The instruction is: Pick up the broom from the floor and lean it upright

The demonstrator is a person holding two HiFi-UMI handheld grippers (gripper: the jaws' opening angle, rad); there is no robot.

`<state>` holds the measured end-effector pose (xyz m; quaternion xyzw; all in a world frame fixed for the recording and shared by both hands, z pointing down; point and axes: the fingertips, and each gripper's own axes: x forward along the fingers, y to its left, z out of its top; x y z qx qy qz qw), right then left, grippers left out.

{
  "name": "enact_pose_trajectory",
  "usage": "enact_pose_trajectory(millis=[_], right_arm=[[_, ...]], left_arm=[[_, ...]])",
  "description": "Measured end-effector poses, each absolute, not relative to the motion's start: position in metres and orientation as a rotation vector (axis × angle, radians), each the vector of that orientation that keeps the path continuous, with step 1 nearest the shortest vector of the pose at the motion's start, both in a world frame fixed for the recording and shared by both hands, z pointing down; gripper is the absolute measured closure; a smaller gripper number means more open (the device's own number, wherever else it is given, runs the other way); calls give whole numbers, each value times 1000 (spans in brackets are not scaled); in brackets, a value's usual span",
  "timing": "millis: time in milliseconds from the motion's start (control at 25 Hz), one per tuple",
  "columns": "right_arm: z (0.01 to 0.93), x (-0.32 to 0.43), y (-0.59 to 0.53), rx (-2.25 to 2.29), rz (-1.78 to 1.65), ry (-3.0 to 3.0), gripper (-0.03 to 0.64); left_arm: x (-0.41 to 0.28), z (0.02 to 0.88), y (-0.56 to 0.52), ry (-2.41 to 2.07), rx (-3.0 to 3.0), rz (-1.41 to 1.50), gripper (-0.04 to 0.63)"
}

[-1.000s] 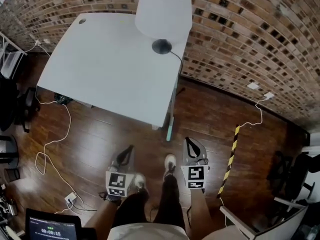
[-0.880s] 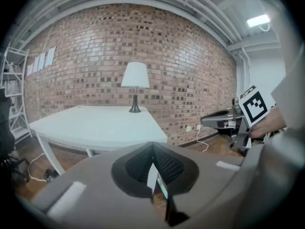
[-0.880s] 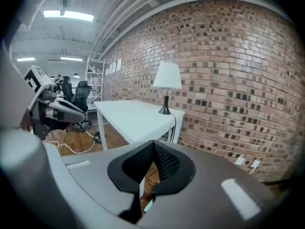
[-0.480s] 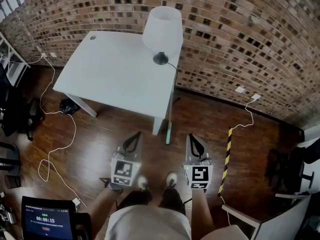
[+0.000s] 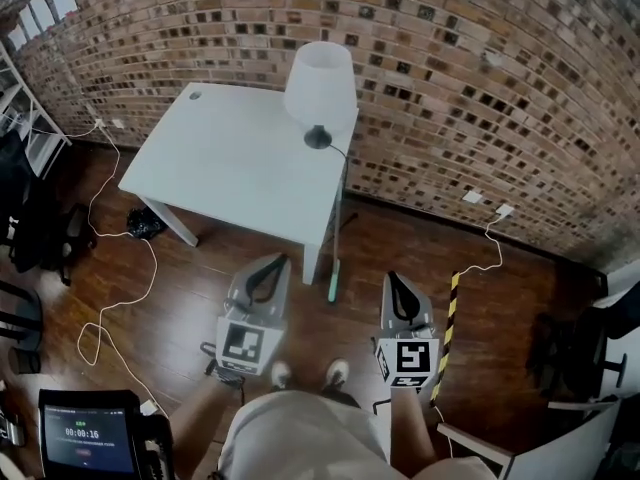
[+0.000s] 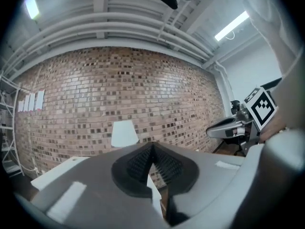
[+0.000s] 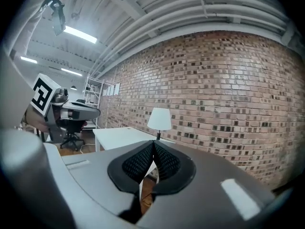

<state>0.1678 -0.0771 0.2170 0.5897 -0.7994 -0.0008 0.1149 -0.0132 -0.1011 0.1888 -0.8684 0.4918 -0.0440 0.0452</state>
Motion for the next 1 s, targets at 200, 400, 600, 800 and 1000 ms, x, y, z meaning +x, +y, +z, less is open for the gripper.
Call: enact_pose_trajectory(millis=[200,400,600,800,1000], right_arm=[[195,169,-86,1727,-49,-2400,604],[178,175,-89,1740,-92,-2432,604],[183,175,-86,1758,-77,-2430,604],[178,160,-75,1766,-77,-2431,604],[177,148,-52,1817,-74,-2424,604]], left_arm=[[-8,179,-101,1547,-2592,-108,600],[-6,175,-104,1596,-2597,-82,600],[-19,173,-104,1602,-2564,-109,600],[-34,173,-94,1597,-2574,-112,600],[-46,180,-75,1549,-2600,-133,600]])
